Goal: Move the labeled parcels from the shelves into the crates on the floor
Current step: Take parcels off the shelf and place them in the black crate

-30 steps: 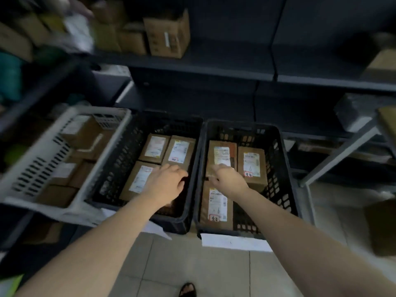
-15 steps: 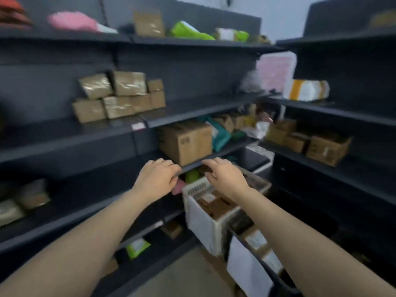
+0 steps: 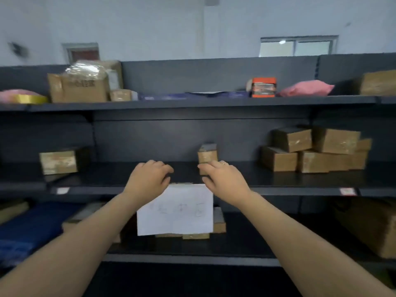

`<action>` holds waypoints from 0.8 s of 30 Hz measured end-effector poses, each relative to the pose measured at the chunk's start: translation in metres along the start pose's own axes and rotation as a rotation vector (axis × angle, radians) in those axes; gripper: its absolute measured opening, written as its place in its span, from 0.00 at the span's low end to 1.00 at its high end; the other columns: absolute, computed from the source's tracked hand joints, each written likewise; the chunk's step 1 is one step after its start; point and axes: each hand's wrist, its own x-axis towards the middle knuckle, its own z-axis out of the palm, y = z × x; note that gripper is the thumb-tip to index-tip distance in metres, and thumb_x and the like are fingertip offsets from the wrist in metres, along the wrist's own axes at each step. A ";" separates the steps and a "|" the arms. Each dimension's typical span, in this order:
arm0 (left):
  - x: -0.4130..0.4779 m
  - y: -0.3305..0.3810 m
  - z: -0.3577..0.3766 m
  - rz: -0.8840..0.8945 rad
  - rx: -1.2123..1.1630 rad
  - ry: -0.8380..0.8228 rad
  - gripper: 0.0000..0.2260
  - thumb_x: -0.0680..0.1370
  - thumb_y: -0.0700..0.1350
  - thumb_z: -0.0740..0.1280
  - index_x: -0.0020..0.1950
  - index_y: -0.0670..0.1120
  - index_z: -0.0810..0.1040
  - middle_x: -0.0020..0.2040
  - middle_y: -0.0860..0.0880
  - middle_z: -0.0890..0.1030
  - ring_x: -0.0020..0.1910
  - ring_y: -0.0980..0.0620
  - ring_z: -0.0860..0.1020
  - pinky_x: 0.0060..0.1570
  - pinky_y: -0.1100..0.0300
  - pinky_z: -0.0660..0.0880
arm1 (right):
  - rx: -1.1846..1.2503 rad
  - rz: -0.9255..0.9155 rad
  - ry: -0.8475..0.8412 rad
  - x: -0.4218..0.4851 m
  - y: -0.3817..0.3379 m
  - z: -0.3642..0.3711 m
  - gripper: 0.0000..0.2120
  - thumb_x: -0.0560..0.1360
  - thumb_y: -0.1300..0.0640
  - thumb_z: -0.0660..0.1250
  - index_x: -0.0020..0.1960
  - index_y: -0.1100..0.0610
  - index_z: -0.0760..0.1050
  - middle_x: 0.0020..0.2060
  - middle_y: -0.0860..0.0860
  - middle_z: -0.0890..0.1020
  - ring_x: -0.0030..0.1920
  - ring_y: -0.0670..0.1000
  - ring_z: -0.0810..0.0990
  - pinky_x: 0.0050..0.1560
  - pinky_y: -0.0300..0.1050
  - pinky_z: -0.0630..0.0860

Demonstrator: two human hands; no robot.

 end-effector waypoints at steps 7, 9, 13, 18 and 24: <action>-0.004 -0.150 0.043 -0.177 0.087 0.008 0.14 0.79 0.49 0.58 0.65 0.53 0.74 0.59 0.53 0.78 0.59 0.51 0.74 0.58 0.55 0.70 | 0.083 -0.172 -0.013 0.138 -0.082 0.088 0.20 0.81 0.51 0.57 0.73 0.49 0.66 0.66 0.49 0.74 0.65 0.53 0.73 0.61 0.49 0.72; 0.000 -0.186 0.054 -0.214 0.095 -0.012 0.15 0.80 0.49 0.58 0.65 0.53 0.73 0.60 0.53 0.78 0.60 0.51 0.73 0.57 0.54 0.70 | 0.115 -0.219 -0.011 0.176 -0.101 0.115 0.20 0.81 0.51 0.57 0.73 0.49 0.66 0.66 0.49 0.75 0.64 0.53 0.73 0.60 0.49 0.72; 0.002 -0.259 0.072 -0.318 0.101 -0.046 0.16 0.80 0.49 0.58 0.67 0.53 0.72 0.61 0.52 0.75 0.62 0.50 0.71 0.57 0.54 0.69 | 0.215 -0.315 -0.044 0.253 -0.142 0.163 0.20 0.81 0.51 0.57 0.73 0.49 0.65 0.67 0.50 0.73 0.65 0.54 0.71 0.62 0.50 0.70; -0.008 -0.354 0.091 -0.502 0.144 -0.113 0.20 0.78 0.52 0.62 0.70 0.55 0.67 0.68 0.51 0.67 0.68 0.47 0.64 0.62 0.52 0.65 | 0.304 -0.380 -0.106 0.337 -0.204 0.214 0.22 0.81 0.49 0.57 0.74 0.48 0.63 0.68 0.50 0.71 0.67 0.54 0.69 0.64 0.51 0.70; -0.003 -0.464 0.123 -0.601 0.166 -0.123 0.24 0.77 0.54 0.62 0.72 0.56 0.64 0.71 0.51 0.64 0.71 0.45 0.59 0.66 0.50 0.61 | 0.285 -0.388 -0.182 0.415 -0.277 0.273 0.24 0.81 0.47 0.58 0.75 0.48 0.60 0.71 0.51 0.66 0.68 0.57 0.66 0.66 0.55 0.67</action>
